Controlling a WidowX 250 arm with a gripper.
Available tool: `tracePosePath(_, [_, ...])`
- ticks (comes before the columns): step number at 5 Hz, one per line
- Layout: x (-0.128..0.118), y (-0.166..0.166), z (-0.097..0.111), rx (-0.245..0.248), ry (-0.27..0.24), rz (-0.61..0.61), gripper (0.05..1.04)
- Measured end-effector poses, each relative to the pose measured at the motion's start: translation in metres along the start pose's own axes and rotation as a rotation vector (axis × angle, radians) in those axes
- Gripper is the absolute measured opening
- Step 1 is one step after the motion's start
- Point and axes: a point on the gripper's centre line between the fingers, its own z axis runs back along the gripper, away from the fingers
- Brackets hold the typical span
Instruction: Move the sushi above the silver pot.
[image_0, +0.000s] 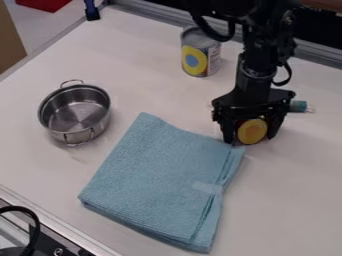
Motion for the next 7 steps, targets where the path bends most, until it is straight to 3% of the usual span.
tracePosePath(1, [-0.001,0.001,-0.001,-0.003,-0.001,-0.002,0.801])
tracePosePath(3, [0.008,0.021,0.012,0.022,0.025,-0.025,0.801])
tracePosePath(4, [0.029,0.037,0.021,0.043,0.031,-0.013,0.801])
tracePosePath(5, [0.056,0.060,0.030,0.069,-0.001,0.021,0.801])
tracePosePath(7, [0.123,0.127,0.053,0.000,-0.027,0.140,0.801])
